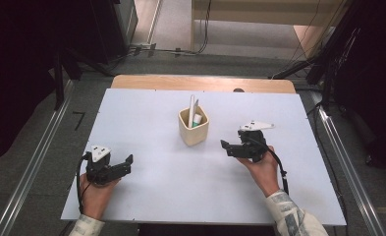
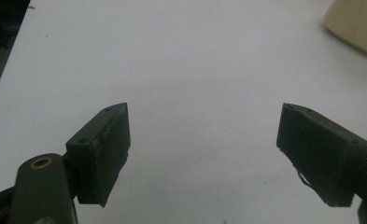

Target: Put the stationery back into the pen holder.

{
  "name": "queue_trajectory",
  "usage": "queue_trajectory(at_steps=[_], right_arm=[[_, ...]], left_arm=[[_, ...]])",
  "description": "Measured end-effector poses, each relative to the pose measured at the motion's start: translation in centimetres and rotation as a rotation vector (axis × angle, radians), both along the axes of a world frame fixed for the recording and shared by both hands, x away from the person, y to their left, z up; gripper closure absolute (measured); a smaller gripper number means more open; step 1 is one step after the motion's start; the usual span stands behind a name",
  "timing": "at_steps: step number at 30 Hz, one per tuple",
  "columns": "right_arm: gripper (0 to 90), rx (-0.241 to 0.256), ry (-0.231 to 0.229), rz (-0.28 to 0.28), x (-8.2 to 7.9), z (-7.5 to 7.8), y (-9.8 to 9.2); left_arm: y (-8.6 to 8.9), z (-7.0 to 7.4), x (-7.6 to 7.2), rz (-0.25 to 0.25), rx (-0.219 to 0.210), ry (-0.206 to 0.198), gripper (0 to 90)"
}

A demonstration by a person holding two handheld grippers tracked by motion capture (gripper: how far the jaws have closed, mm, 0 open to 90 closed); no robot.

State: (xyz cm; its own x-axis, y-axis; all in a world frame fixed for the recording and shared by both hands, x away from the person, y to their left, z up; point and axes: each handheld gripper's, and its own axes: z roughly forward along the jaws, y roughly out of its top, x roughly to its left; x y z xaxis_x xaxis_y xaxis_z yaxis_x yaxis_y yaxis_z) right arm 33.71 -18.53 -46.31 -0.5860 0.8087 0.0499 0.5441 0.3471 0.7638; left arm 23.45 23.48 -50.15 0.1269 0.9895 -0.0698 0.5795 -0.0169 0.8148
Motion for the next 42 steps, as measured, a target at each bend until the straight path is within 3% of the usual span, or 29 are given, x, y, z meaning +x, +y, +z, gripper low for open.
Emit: queue_trajectory(at_steps=[12, 27, 42], right_arm=[[21.3, -0.009, -0.003, -0.027, -0.8, -0.3, -1.7], [20.6, -0.009, -0.016, -0.090, -1.6, -0.6, -5.1], [19.4, -0.013, -0.001, -0.165, -2.6, -0.9, -8.8]], left_arm=[[0.1, 0.0, 0.0, 0.000, -0.002, -0.001, 18.1], [0.0, 0.0, 0.0, -0.003, -0.002, 0.000, 18.1], [0.0, 0.0, 0.0, -0.006, 0.002, 0.006, 18.1]])
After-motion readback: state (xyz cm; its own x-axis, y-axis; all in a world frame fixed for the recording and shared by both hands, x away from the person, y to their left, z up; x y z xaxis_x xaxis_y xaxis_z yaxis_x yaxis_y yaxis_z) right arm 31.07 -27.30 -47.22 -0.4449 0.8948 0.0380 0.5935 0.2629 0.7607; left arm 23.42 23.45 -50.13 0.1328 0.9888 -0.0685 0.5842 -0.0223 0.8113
